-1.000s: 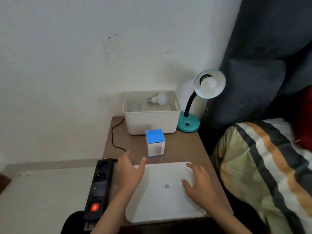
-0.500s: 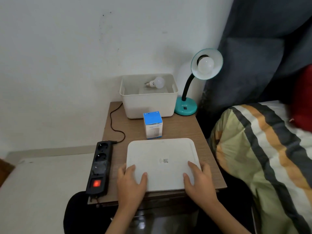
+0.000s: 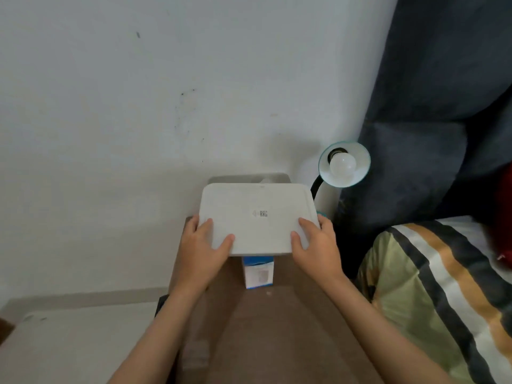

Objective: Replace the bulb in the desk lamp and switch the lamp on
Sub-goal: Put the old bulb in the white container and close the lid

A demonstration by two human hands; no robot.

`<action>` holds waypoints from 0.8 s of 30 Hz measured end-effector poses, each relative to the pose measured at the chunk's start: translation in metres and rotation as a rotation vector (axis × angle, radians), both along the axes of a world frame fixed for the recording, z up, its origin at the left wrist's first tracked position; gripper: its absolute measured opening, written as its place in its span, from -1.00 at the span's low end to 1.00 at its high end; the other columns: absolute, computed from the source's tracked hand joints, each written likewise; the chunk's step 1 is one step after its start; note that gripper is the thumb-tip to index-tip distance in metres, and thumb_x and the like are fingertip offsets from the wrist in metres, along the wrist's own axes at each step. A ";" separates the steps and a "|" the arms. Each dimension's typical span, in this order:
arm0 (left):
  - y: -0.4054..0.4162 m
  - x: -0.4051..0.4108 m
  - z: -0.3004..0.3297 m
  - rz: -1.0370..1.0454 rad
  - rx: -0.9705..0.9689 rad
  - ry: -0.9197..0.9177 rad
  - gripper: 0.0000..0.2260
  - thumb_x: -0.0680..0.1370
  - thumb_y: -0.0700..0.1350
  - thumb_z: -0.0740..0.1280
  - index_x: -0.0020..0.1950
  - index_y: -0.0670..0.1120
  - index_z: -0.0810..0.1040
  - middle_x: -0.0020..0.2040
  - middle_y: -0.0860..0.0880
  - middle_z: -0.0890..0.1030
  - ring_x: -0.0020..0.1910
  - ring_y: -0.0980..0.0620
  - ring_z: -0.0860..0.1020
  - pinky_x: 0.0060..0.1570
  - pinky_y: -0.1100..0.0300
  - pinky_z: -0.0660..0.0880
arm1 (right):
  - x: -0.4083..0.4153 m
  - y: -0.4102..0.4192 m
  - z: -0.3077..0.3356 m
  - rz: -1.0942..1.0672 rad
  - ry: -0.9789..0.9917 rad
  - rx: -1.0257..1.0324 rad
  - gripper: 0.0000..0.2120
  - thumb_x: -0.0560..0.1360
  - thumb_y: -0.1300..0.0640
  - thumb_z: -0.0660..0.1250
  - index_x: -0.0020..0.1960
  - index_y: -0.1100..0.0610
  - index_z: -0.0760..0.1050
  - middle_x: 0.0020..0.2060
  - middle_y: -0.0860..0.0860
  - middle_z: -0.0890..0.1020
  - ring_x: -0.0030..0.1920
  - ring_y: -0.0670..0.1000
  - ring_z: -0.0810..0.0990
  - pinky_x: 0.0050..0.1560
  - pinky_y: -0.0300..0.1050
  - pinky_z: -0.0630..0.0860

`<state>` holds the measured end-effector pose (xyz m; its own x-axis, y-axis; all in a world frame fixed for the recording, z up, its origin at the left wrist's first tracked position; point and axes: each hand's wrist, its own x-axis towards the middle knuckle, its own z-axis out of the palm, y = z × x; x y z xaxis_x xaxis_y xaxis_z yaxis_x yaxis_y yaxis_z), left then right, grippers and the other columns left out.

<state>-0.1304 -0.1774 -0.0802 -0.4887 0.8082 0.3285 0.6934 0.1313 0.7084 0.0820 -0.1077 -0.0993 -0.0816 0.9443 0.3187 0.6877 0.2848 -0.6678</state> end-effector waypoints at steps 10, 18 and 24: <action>0.109 -0.042 0.024 -0.037 -0.118 0.018 -0.65 0.46 -0.03 0.37 0.06 -0.30 0.52 0.21 -0.27 0.46 0.23 -0.18 0.40 0.12 0.10 0.35 | -0.048 0.112 0.025 0.032 -0.042 -0.112 -0.59 0.49 0.03 0.26 0.28 0.19 0.44 0.30 0.25 0.39 0.32 0.21 0.35 0.28 0.02 0.36; 0.126 -0.046 0.002 -0.032 -0.182 -0.017 -0.61 0.45 0.02 0.36 0.14 -0.23 0.48 0.27 -0.21 0.37 0.24 -0.20 0.38 0.13 0.06 0.37 | -0.056 0.130 0.010 0.013 -0.082 -0.204 -0.58 0.49 0.05 0.24 0.30 0.19 0.42 0.24 0.25 0.40 0.29 0.24 0.36 0.23 0.04 0.40; 0.126 -0.045 -0.004 -0.028 -0.224 0.020 -0.56 0.50 0.05 0.29 0.22 -0.24 0.42 0.36 -0.23 0.31 0.33 -0.20 0.30 0.23 0.00 0.34 | -0.060 0.128 0.004 0.021 -0.124 -0.152 -0.63 0.51 0.07 0.21 0.25 0.22 0.43 0.19 0.29 0.42 0.24 0.29 0.37 0.27 0.06 0.34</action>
